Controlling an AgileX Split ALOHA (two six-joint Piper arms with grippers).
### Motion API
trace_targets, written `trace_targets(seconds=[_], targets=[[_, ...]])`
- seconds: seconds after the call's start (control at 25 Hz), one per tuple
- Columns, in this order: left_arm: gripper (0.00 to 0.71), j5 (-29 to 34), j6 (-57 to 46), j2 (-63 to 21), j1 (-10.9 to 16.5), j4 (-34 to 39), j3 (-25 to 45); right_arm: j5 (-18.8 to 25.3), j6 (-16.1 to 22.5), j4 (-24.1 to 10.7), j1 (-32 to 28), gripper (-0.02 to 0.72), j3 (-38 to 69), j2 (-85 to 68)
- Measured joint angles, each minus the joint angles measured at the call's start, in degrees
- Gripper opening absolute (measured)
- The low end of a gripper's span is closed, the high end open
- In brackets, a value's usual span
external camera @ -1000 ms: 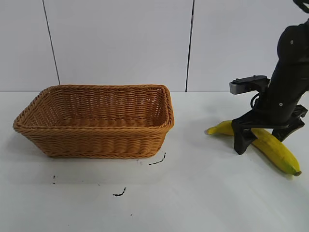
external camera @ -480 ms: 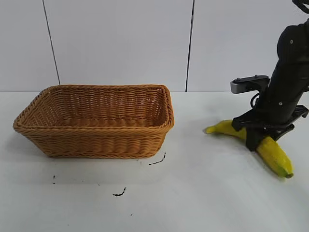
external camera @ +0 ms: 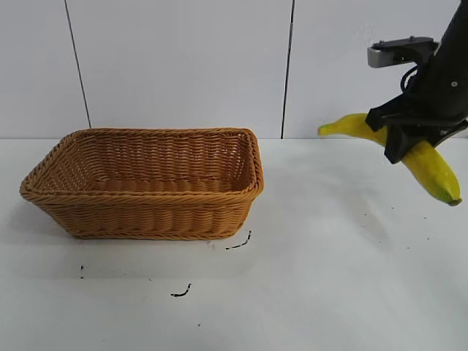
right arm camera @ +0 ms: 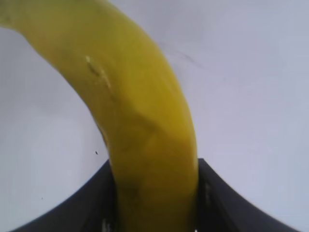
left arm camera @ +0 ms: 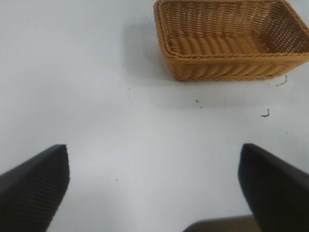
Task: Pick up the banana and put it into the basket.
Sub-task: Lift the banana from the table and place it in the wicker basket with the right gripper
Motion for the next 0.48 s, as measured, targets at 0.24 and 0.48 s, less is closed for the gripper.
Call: trace_targets(seconds=[0.24,0.48], targets=[[0.69,0.0,0.0,0.0,0.0,0.0,0.0,8.06,-1.53,1.25,5.97,0.297,-15.96,5.95],[0.69,0.0,0.0,0.0,0.0,0.0,0.0,9.71,-1.93,1.48,17.05,0.297,-31.74,15.96]])
